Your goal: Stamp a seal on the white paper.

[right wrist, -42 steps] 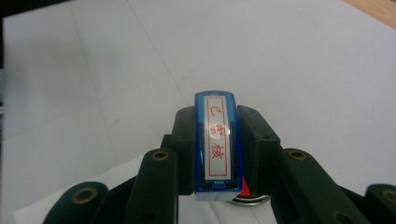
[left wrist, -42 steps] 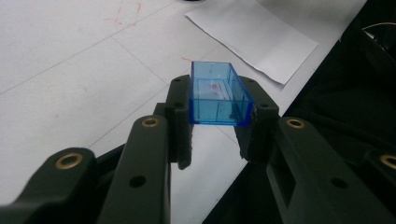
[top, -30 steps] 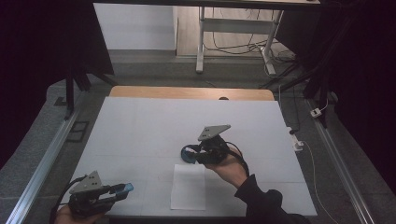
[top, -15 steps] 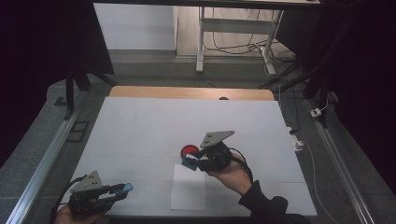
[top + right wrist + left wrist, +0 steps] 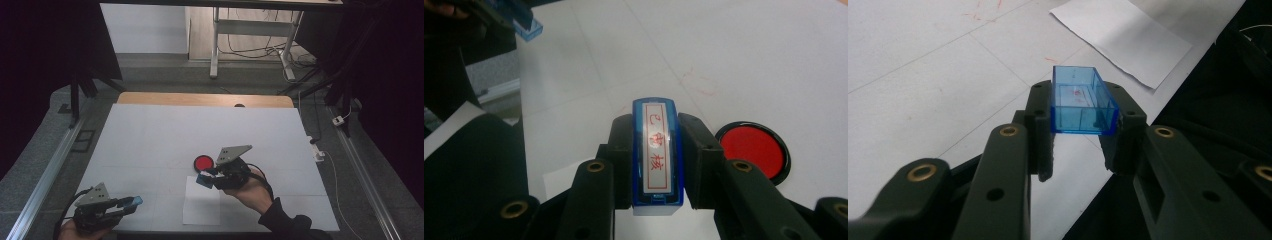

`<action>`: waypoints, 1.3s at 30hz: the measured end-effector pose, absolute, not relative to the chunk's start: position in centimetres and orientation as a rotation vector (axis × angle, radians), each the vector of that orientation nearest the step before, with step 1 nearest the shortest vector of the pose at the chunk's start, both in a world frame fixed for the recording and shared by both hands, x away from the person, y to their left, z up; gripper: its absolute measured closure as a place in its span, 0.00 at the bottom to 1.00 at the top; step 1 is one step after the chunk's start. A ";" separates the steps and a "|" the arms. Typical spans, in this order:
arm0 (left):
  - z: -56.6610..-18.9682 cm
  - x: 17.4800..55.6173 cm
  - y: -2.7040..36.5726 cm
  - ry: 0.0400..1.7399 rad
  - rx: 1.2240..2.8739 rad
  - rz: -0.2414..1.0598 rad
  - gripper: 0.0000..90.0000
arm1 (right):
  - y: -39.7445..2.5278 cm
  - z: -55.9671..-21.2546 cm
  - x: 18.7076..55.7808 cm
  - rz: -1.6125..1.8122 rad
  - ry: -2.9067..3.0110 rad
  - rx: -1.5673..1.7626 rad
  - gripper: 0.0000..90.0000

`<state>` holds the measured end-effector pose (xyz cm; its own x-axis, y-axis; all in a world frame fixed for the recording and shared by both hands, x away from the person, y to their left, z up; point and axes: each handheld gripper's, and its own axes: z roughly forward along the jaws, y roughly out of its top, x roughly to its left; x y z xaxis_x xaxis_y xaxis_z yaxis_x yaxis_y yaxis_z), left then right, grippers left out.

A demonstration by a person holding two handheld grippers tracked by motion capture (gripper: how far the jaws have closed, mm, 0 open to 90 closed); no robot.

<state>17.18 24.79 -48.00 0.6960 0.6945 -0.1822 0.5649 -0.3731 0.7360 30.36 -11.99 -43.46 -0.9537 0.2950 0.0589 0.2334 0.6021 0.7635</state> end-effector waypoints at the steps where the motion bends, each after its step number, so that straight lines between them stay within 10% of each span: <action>1: -48.0 17.2 24.8 0.962 2.077 0.199 0.76 | -12.0 -43.6 30.3 1.291 2.752 0.440 0.78; 39: -48.0 17.2 24.9 0.955 2.076 0.188 0.76 | -10.3 -48.7 30.1 1.077 2.836 0.390 0.78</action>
<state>17.22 24.88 -48.00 0.7006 0.6879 -0.1896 0.5650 -0.3725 0.7362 30.08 -10.34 -48.70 -0.9640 0.2655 0.0128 0.2071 0.7198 0.6626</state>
